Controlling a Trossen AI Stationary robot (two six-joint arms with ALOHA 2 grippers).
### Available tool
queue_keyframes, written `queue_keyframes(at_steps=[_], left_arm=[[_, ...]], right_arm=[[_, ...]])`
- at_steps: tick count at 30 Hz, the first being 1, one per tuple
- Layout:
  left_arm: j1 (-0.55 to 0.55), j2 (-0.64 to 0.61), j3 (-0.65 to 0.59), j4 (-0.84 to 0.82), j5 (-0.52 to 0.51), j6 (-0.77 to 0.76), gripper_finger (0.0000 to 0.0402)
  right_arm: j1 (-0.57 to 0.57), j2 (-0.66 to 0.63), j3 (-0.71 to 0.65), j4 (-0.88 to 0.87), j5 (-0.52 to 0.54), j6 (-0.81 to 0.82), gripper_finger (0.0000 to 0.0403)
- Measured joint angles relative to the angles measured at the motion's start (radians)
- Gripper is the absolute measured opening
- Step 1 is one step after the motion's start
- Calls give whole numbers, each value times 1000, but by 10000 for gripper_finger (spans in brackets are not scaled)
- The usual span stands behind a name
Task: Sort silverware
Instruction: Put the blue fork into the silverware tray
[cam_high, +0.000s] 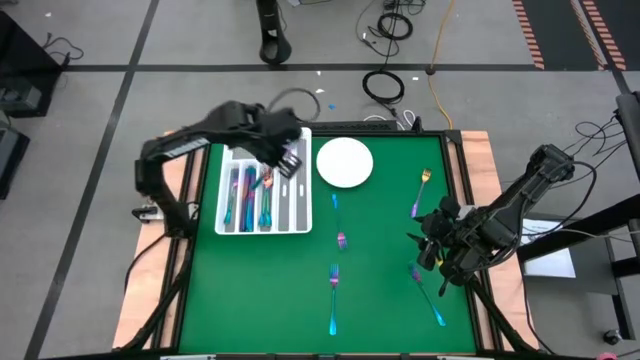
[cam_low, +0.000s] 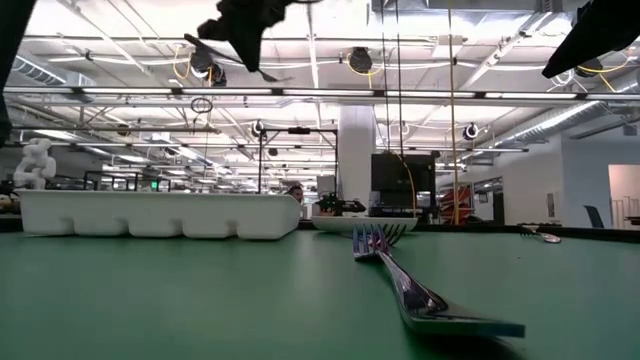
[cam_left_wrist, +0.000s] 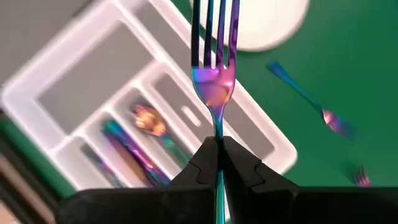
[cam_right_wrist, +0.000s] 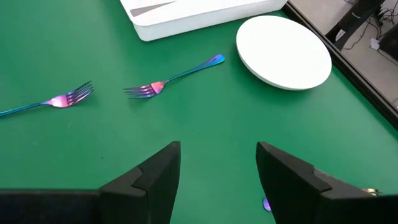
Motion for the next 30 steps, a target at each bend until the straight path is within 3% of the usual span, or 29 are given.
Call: queue_keyframes(at_steps=[7,12,18,24,30], left_arm=[[55,-102,-3,-42,-85,-32,7],[98,-199,-113,-19,-107,-52,7],[175,-333,-396,44,-107,-99,7],[263,-464,-730,257,-3,-104,7],[334,-507,-995,395,63,-104,7]], right_arm=[[0,0,0,27,1,0,199],[0,0,0,52,0,0,199],[0,0,0,87,-1,0,199],[0,0,0,104,0,0,199],[0,0,0,106,10,-3,199]])
